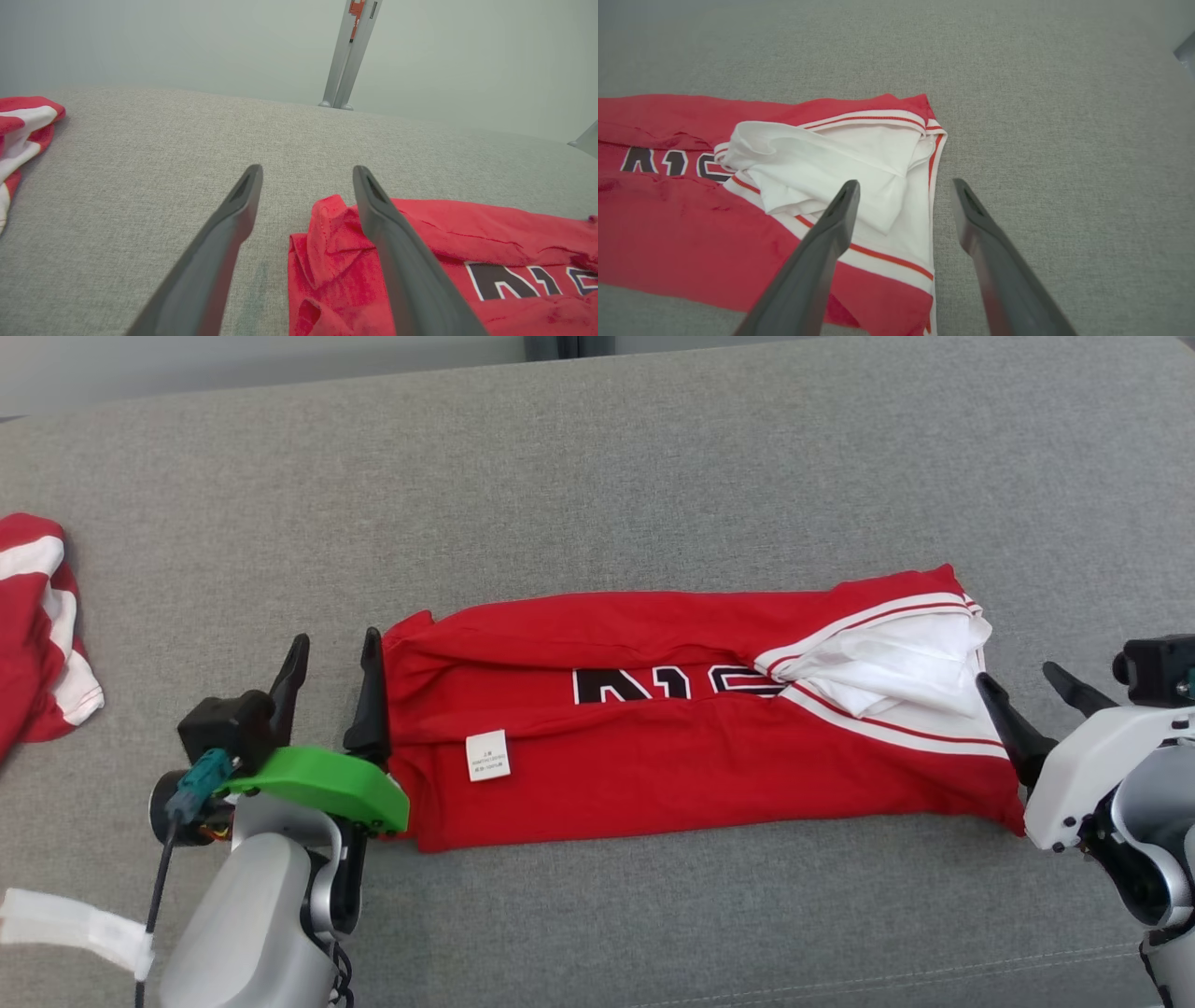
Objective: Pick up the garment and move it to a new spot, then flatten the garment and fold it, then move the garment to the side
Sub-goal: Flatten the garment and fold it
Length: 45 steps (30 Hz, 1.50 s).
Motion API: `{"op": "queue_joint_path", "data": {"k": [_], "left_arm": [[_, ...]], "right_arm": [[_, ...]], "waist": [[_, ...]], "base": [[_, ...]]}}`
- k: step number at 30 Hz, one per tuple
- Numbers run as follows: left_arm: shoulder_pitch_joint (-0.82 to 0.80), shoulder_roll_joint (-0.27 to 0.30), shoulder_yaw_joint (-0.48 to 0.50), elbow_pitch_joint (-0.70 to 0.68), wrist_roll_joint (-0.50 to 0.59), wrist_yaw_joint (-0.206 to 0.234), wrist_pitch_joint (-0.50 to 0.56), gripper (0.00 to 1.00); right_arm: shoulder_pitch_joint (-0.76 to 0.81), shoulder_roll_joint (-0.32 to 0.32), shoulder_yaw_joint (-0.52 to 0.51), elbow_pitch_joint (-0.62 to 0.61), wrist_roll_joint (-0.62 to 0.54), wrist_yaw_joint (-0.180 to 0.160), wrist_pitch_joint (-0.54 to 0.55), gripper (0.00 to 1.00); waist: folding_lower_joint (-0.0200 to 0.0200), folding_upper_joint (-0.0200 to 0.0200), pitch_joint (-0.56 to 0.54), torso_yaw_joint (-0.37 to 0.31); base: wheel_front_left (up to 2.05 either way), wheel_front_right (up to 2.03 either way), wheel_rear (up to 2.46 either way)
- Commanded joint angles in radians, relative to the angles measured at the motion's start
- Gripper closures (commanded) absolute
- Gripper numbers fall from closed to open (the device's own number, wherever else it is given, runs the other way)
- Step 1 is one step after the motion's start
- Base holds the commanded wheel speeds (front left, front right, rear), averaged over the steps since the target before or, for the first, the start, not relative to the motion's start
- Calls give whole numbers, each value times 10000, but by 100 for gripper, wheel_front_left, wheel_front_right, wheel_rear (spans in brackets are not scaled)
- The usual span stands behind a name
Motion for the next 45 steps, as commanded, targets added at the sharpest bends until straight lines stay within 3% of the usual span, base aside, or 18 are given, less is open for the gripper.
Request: {"op": "queue_joint_path", "data": {"k": [1, 7, 13, 24, 32, 33, 35, 45], "left_arm": [[453, -75, 504, -540, 280, -127, 0, 0], [1834, -825, 2347, -2450, 1346, -954, 0, 0], [2535, -1244, 3113, -3122, 2061, -1526, -1, 0], [2907, -1313, 3432, -3096, 2223, -1751, -1, 0], [2886, -1313, 3218, -3006, 2066, -1763, -1, 0], [2885, -1313, 3208, -2996, 2037, -1765, -1, 0], [2867, -1314, 3183, -2978, 2006, -1769, -1, 0], [2747, -1313, 3112, -2902, 1942, -1776, -2, 0]], "right_arm": [[186, 243, -342, 3, -72, -15, 327, 0], [-216, 1123, -1469, 350, -545, -12, 1673, 0], [-732, 1862, -2396, 1264, -1302, -11, 2284, 0], [-1990, 2483, -3151, 3463, -2256, -11, 2301, 0], [-2350, 2527, -2850, 4842, -2710, -8, 2333, 0], [-2402, 2543, -2756, 4969, -2687, -8, 2340, 40], [-2465, 2498, -2575, 5130, -2635, -6, 2294, 100], [-2643, 1334, -2984, 4548, -2830, -20, 1627, 100]], "waist": [[0, -1, -142, 56], [0, -1, -377, 207], [0, -1, -478, 499], [0, -1, -444, 766], [0, -1, -364, 929], [0, -1, -349, 930], [0, -1, -327, 939], [0, -1, -427, 953]], "base": [[0, 0, 0], [0, 0, 0], [0, 0, 0], [0, 0, 0], [0, 0, 0], [0, 0, 0], [0, 0, 0], [0, 0, 0]]}}
